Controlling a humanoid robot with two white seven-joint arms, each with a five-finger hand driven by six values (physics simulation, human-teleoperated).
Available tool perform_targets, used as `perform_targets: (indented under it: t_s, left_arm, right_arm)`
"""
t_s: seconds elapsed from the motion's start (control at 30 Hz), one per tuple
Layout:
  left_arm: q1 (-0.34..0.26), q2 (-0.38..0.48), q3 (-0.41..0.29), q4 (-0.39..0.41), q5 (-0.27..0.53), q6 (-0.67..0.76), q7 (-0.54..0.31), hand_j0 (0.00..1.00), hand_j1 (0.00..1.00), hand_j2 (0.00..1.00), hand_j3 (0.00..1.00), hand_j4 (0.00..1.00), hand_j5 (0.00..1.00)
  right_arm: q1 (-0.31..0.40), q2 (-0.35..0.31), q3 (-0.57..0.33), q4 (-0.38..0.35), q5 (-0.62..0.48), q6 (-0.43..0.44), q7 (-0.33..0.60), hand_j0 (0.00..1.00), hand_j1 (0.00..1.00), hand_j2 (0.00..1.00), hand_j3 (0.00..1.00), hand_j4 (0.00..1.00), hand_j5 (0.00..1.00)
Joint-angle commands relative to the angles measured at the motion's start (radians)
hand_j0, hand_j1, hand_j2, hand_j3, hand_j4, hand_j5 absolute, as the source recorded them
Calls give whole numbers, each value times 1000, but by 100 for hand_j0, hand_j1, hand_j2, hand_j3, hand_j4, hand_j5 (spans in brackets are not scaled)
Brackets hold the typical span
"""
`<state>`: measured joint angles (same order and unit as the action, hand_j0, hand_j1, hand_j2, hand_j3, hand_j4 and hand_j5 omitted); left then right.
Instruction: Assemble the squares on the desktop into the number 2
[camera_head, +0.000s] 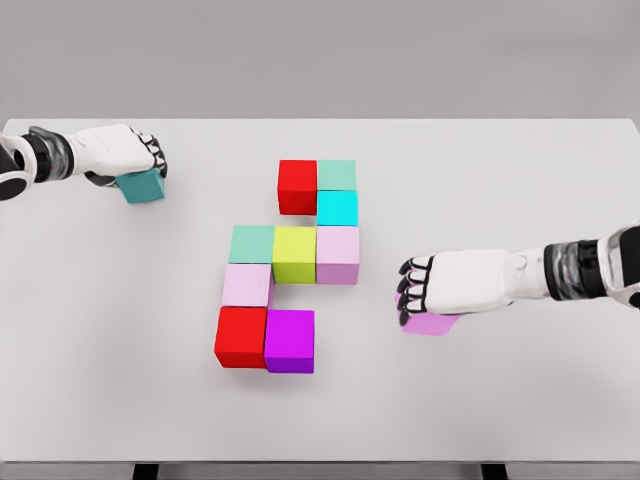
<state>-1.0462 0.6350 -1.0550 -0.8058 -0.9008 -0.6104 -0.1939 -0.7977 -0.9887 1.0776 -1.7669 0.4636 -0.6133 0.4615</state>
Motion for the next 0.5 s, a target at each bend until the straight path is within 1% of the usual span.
perform_targets:
  t_s: [0.0, 0.1, 0.33, 0.47]
  left_arm:
    - [0, 0, 1, 0, 5, 0, -2, 66, 66, 66, 66, 66, 66]
    - [-15, -14, 3, 0, 7, 0, -2, 66, 66, 66, 66, 66, 66]
    - [-43, -51, 4, 0, 5, 0, -2, 67, 67, 67, 67, 67, 67]
    - [-51, -78, 6, 0, 8, 0, -2, 67, 67, 67, 67, 67, 67]
  right_arm:
    - [0, 30, 5, 0, -8, 2, 0, 69, 69, 69, 69, 69, 69]
    - [5, 61, 7, 0, -6, 2, 3, 69, 69, 69, 69, 69, 69]
    - [6, 85, 8, 0, -8, 2, 3, 70, 70, 70, 70, 70, 70]
    - [6, 87, 8, 0, -10, 2, 0, 70, 70, 70, 70, 70, 70]
